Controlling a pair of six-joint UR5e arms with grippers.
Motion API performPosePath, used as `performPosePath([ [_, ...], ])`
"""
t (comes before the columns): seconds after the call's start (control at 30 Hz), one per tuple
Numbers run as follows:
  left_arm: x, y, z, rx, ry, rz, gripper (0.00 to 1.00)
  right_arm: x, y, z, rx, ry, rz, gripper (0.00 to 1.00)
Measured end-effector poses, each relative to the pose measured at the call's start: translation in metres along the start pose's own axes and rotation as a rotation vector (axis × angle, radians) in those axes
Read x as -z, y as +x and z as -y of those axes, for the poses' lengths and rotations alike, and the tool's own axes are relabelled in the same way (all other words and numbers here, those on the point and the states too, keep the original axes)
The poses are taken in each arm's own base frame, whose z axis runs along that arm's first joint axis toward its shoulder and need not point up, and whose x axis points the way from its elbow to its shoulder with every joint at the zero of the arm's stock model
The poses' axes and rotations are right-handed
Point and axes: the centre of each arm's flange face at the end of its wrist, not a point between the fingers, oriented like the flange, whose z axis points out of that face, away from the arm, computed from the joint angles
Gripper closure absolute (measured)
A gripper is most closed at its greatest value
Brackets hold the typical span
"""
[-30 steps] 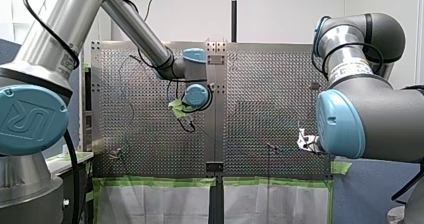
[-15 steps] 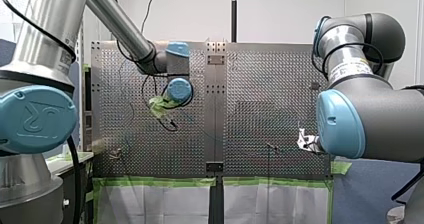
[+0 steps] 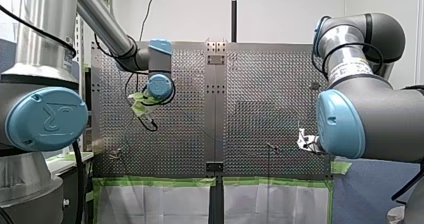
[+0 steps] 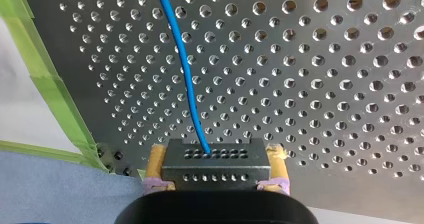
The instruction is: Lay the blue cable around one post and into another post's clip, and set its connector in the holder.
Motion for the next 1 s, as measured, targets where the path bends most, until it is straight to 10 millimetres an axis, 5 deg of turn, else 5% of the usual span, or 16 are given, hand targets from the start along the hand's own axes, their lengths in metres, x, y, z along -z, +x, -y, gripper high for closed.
performPosePath([
  [0.53,0.012,-0.040,-0.043,-0.001,-0.010,-0.011,0.00,0.000,0.000,0.004,0.008,0.006,0.000,1.00],
  [1.0,-0.029,-0.109,-0.014,0.112,0.027,0.126,0.00,0.001,-0.001,0.008,0.013,0.011,0.003,1.00],
])
